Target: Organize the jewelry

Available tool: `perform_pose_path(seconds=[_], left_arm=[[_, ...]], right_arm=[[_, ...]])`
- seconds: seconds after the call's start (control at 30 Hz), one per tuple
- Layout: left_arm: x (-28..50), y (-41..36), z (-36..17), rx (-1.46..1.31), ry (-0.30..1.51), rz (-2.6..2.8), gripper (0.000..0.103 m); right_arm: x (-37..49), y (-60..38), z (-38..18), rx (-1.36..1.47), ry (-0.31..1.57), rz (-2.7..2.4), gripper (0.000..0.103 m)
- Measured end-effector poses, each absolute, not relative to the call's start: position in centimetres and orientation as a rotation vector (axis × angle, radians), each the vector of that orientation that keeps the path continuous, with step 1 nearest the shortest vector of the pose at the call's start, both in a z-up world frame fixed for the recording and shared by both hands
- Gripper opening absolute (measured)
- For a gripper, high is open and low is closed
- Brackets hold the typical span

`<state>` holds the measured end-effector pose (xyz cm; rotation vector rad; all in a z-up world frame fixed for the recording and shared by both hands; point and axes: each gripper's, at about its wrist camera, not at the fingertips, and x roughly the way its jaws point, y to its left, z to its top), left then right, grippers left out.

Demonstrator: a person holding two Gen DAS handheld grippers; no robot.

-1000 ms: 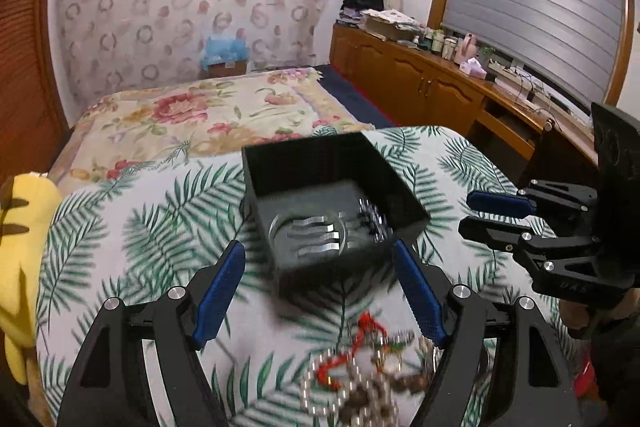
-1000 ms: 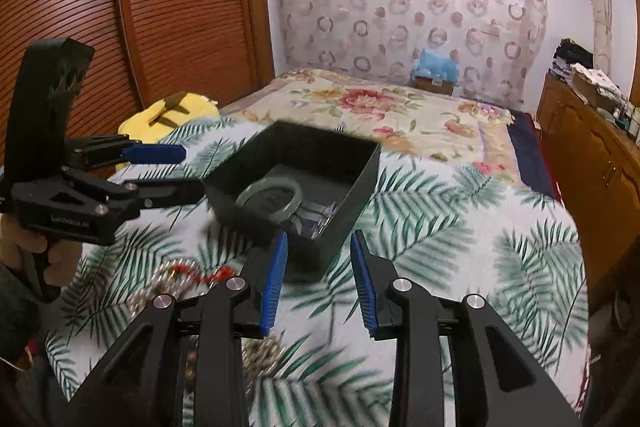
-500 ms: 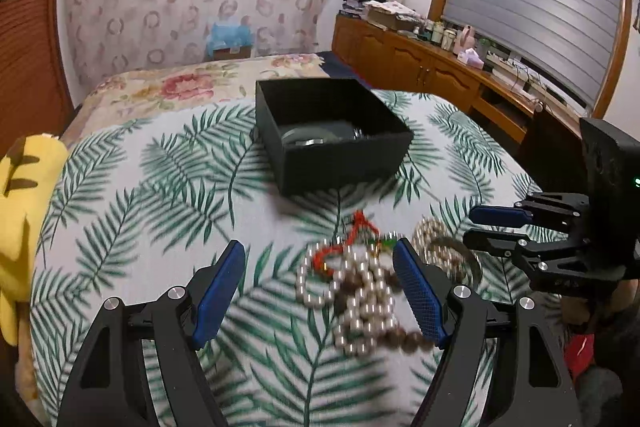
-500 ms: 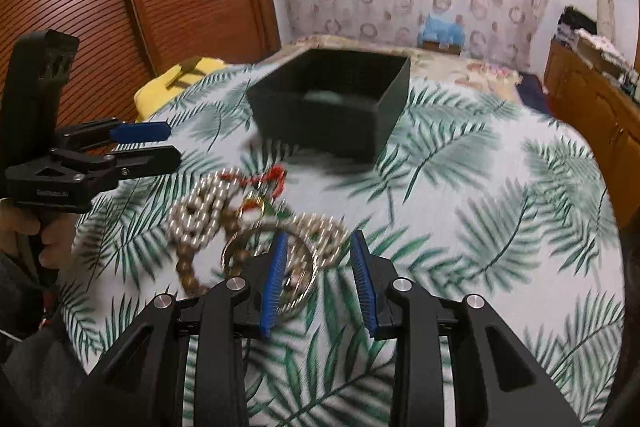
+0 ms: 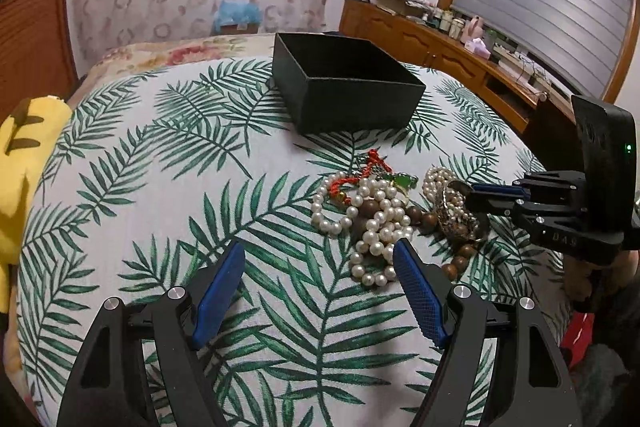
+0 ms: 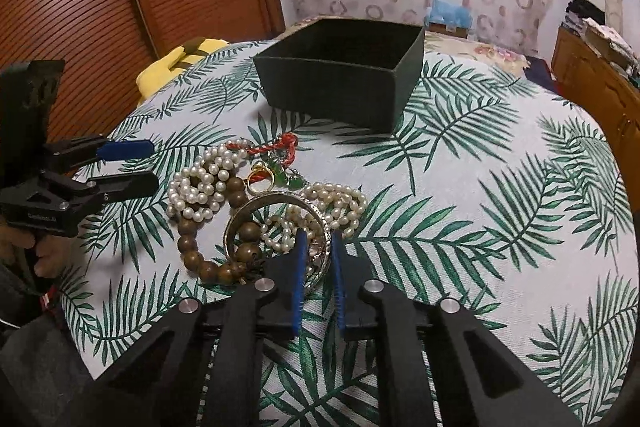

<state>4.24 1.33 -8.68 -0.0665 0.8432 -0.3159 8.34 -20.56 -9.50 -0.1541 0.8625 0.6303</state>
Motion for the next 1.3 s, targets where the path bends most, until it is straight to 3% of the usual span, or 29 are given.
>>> perform_pose_path(seconds=[0.07,0.13,0.4,0.63,0.7,1.3], left_arm=[[4.2,1.1,-8.6,-0.080,0.844,-0.331,0.073],[4.1,0.8,-8.4,-0.088,0.838,-0.348,0.070],[5.1,-1.2,-8.6,-0.095,0.869,-0.397,0.036],[5.5,-2.2,-8.5,-0.109,0.868,-0.396,0.020],[5.1,-2.5,-8.0,-0.084,0.848,-0.382,0.007],[4.0,-1.4,-1.7,-0.003,0.676,-0.320,0.007]], right_arm=[[8.1,-21.0,-9.1,-0.140,0.841,0.616,0.005],[7.9,-21.2,-8.9,-0.139,0.826,0.600,0.005],[7.2,-22.7,-9.4,-0.063,0.810,0.587,0.004],[6.9,-22.9,-9.6,-0.060,0.804,0.596,0.004],[6.8,-22.9,-9.6,-0.063,0.800,0.597,0.004],[7.1,-22.3,-8.0,-0.096,0.773,0.605,0.004]])
